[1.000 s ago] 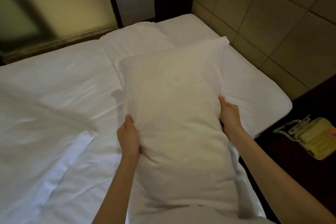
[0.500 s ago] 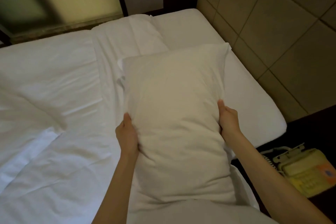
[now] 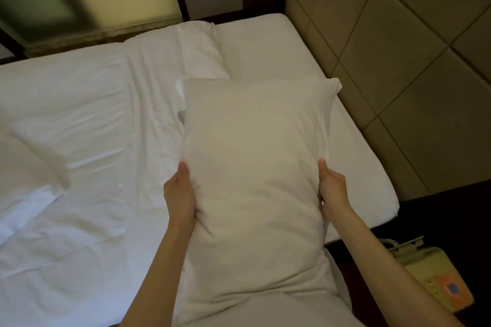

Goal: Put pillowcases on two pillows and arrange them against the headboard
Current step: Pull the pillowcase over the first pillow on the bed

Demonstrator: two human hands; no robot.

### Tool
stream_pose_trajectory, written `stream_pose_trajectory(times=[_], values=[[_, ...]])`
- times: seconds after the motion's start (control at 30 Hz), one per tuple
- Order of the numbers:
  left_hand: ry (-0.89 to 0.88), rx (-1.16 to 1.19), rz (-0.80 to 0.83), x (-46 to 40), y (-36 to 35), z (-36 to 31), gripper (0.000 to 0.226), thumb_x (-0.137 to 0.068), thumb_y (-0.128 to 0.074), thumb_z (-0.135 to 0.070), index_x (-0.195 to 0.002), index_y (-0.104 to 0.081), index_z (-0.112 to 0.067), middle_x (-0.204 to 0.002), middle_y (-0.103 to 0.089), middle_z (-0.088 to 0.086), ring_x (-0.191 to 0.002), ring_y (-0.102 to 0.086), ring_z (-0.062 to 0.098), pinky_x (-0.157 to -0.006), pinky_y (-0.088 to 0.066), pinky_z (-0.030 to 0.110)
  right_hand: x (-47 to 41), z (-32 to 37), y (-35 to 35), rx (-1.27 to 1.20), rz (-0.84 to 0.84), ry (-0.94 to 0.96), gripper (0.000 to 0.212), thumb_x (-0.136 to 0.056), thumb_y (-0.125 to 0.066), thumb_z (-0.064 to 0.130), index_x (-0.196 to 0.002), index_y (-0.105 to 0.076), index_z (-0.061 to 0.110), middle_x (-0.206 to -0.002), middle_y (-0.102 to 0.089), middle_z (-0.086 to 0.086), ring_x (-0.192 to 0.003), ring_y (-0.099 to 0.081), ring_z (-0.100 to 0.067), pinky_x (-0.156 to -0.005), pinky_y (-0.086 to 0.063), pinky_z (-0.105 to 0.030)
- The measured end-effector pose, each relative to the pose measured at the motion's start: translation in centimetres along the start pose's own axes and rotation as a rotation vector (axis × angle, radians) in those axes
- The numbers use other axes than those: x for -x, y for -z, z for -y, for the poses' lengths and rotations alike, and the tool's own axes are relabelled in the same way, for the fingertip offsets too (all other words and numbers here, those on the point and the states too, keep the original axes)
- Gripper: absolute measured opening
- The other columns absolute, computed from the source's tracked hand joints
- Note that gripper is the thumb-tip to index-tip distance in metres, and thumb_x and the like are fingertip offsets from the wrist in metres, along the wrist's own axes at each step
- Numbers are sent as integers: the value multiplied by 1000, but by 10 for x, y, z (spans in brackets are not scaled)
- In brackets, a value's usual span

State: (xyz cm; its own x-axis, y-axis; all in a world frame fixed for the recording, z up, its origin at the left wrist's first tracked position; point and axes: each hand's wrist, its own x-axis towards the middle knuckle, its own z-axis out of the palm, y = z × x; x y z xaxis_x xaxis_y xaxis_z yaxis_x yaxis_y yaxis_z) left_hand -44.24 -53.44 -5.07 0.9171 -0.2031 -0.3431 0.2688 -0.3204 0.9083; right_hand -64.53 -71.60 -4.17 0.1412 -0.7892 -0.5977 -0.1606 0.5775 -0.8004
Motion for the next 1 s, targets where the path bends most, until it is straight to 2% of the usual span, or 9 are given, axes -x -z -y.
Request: stream_pose_trajectory(times=[0.1,0.2,0.37,0.53,0.7,0.83,0.9,0.97,1.0], values=[[-15,17,-33,-8,1,-1,46,-91,-43,-50,-75,-59,-10,-77,-63,8,-73,-55,21,-75,-48,35,-6,6,-11,7,18,9,37,-98,-49,35,-84,-66,6,-82,-67,-3,-72,-61,-15,-61,-48,-24],[-25,37,-99,-22,9,-1,45,-89,-44,-51,-66,-51,-13,-71,-57,7,-70,-50,19,-70,-44,35,-15,14,-35,39,56,23,36,-97,-49,36,-80,-67,9,-83,-68,-4,-73,-62,-16,-63,-50,-24],[-38,93,-173,-52,21,-13,44,-94,-41,-44,-62,-55,-17,-71,-62,1,-72,-57,19,-73,-49,36,-43,29,-89,123,110,88,41,-96,-51,37,-93,-68,0,-87,-69,-7,-77,-62,-19,-72,-52,-28],[-89,109,-240,-100,29,-25,50,-97,-40,-40,-54,-44,-14,-59,-49,-6,-63,-46,14,-66,-41,32,-78,43,-150,171,157,137,45,-97,-50,36,-95,-68,-6,-89,-69,-9,-78,-62,-19,-79,-52,-32],[-15,-61,-264,-154,26,0,46,-99,-36,-38,-63,-43,-11,-64,-48,4,-68,-47,23,-67,-38,35,-112,36,-190,389,191,94,40,-98,-48,32,-66,-57,10,-63,-53,-2,-57,-46,-17,-53,-38,-25],[65,-275,-158,-176,27,18,39,-102,-33,-29,-70,-41,-8,-65,-44,3,-72,-45,26,-68,-34,34,-127,15,-197,569,217,105,40,-95,-52,31,-59,-46,15,-64,-48,-1,-66,-45,-23,-57,-34,-26],[94,-335,-122,-186,26,14,29,-101,-32,-25,-84,-45,-5,-72,-47,3,-76,-47,26,-69,-38,36,-135,8,-200,624,223,95,27,-88,-60,41,-85,-56,14,-90,-52,-1,-88,-52,-26,-77,-44,-31],[100,-388,-102,-196,23,11,25,-98,-33,-23,-99,-48,-2,-90,-56,13,-87,-55,34,-76,-44,43,-142,4,-201,664,246,-32,73,-75,-67,60,-131,-39,21,-122,-42,-2,-114,-48,-28,-101,-42,-44],[99,-398,-95,-200,21,12,32,-96,-34,-25,-106,-48,2,-101,-58,22,-93,-57,41,-79,-46,48,-144,3,-202,644,274,-117,92,-70,-69,64,-141,-25,25,-132,-39,-3,-122,-46,-29,-105,-40,-46]])
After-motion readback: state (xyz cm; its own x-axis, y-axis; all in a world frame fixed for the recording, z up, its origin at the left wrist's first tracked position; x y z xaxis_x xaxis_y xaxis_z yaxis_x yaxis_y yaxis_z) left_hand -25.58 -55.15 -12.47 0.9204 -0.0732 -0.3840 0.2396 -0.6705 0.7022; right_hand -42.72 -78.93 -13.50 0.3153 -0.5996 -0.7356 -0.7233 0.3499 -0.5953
